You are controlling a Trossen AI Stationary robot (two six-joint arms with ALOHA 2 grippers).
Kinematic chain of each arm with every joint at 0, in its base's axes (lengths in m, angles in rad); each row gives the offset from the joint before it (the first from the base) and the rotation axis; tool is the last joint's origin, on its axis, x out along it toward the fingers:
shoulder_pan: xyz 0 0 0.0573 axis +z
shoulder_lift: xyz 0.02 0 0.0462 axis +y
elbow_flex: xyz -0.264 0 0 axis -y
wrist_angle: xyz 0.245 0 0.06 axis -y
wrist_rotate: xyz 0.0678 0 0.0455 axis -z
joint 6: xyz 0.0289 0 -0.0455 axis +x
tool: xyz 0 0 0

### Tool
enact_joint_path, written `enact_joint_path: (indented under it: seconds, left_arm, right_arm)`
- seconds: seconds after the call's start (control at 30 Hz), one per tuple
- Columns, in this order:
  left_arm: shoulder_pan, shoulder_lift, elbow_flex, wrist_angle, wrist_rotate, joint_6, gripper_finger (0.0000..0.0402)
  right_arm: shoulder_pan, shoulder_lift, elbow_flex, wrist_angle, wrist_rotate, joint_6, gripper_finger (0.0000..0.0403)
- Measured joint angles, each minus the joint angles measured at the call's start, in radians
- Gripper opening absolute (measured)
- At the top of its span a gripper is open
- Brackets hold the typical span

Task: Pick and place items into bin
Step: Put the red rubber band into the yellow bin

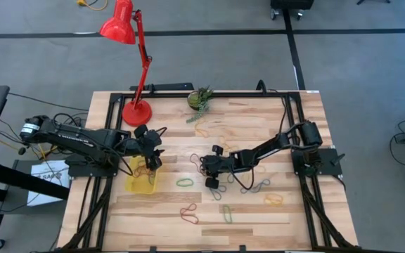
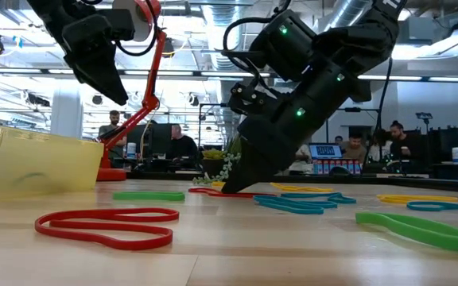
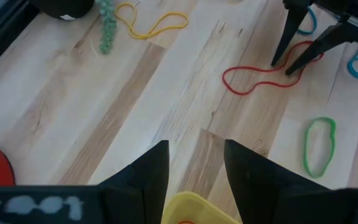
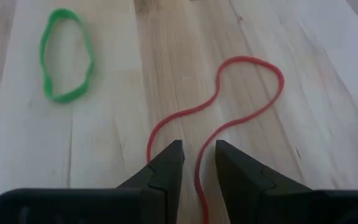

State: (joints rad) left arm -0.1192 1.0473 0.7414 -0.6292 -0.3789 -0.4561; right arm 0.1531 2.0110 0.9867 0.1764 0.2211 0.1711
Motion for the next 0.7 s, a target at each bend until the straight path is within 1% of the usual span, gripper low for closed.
enact_joint_path:
  seconds: [0.07, 0.13, 0.27, 0.3, 0.4, 0.5, 0.6, 0.7]
  left_arm:
    - [0.0, 0.0, 0.0, 0.0, 0.0, 0.0, 0.0145]
    - [0.0, 0.0, 0.0, 0.0, 0.0, -0.003, 0.0145]
    - [0.0, 0.0, 0.0, 0.0, 0.0, -0.01, 0.0145]
    - [0.0, 0.0, 0.0, 0.0, 0.0, -0.01, 0.0145]
    - [0.0, 0.0, 0.0, 0.0, 0.0, -0.01, 0.0145]
    - [0.0, 0.0, -0.001, 0.013, 0.0, -0.011, 0.0145]
    - [0.0, 0.0, -0.001, 0.076, 0.011, -0.011, 0.0145]
    - [0.0, 0.0, -0.001, 0.171, 0.04, 0.021, 0.0145]
  right_arm:
    - [-0.004, 0.001, 0.0, -0.001, 0.004, 0.0, 0.0089]
    - [-0.006, 0.001, 0.0, -0.003, 0.002, -0.002, 0.0076]
    - [-0.016, 0.002, 0.0, -0.012, -0.03, -0.004, 0.0018]
    - [-0.016, 0.002, 0.0, -0.013, -0.034, -0.01, 0.0009]
    - [-0.017, -0.007, -0.002, -0.006, -0.036, -0.017, 0.0011]
    - [-0.018, -0.041, -0.009, -0.011, -0.044, -0.076, 0.0004]
    - [-0.019, -0.109, -0.01, 0.004, -0.04, -0.136, 0.0003]
    - [-0.037, -0.185, -0.003, 0.017, -0.005, -0.179, 0.0001]
